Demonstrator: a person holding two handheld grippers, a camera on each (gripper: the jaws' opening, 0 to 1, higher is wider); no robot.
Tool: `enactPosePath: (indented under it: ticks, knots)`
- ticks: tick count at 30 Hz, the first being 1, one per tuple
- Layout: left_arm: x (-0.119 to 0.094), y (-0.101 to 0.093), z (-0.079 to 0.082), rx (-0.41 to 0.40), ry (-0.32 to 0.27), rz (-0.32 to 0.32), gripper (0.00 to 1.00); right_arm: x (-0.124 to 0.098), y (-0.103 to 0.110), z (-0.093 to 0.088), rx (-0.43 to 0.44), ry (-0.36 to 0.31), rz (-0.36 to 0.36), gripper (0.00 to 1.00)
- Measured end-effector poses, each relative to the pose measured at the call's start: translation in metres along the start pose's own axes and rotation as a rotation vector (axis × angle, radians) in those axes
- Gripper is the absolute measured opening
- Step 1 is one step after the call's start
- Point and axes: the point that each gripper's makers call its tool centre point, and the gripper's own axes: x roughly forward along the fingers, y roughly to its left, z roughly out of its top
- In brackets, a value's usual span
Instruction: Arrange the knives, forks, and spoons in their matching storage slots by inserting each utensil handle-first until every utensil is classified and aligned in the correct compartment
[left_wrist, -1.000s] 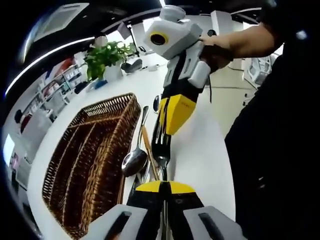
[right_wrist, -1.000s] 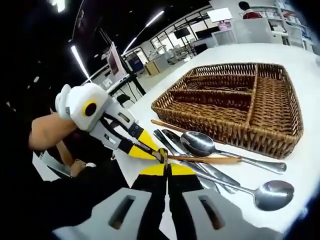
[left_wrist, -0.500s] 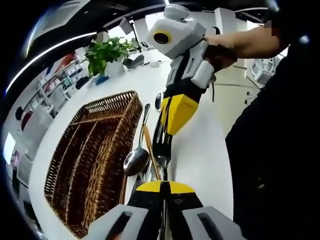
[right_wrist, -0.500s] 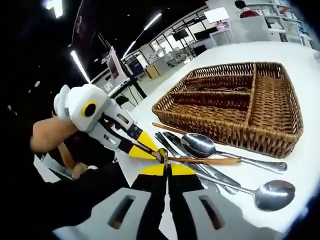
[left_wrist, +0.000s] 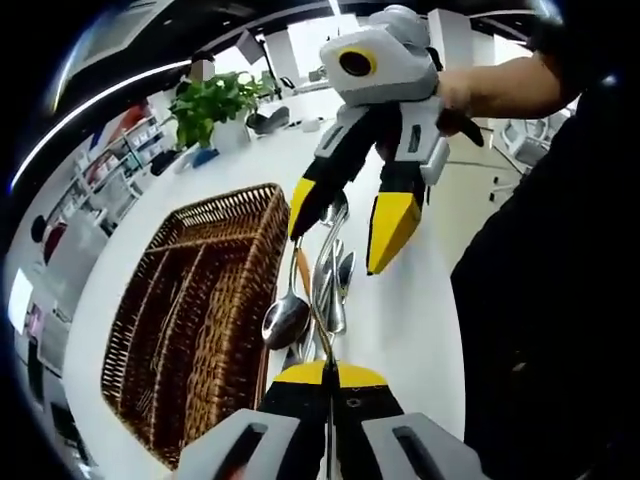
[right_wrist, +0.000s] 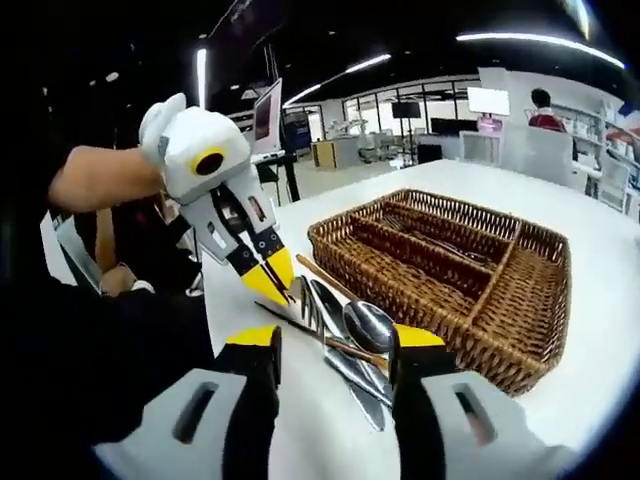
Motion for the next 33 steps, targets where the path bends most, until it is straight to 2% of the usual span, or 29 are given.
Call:
enactPosePath:
  ticks: [3,5,7,13,17,21,28,33]
  knots:
    - [-0.005,0.002,0.002,0.003,0.003,0.003,0.0,-0.004,-0.008,0.008,-0.067,-0.011,-0.044,0.69]
    - [-0.01,0.003,0.004,0.005,0.005,-0.002,0.0,-0.007,-0.009,0.012,-0.084,-0.008,-0.06,0.82]
    - [-0.015,0.003,0.005,0.01,0.012,-0.006,0.0,-0.012,-0.012,0.017,-0.09,-0.009,-0.074,0.9]
    - [-0.035,0.009,0.014,0.024,0.016,-0.009,0.0,-0.036,-0.02,0.024,-0.073,-0.035,-0.125,0.99]
    - [-0.044,0.006,0.016,0.06,0.056,-0.036,0.0,-0.049,-0.022,0.02,-0.068,-0.025,-0.141,0.99]
    - [-0.048,0.007,0.022,0.071,0.064,-0.049,0.0,-0.064,-0.027,0.022,-0.044,-0.04,-0.172,0.99]
    - [-0.052,0.018,0.031,0.11,0.101,-0.048,0.0,-0.081,-0.033,0.021,-0.015,-0.053,-0.208,0.99]
    - [-0.059,0.026,0.043,0.11,0.095,-0.039,0.0,-0.09,-0.031,0.02,0.011,-0.072,-0.225,0.99]
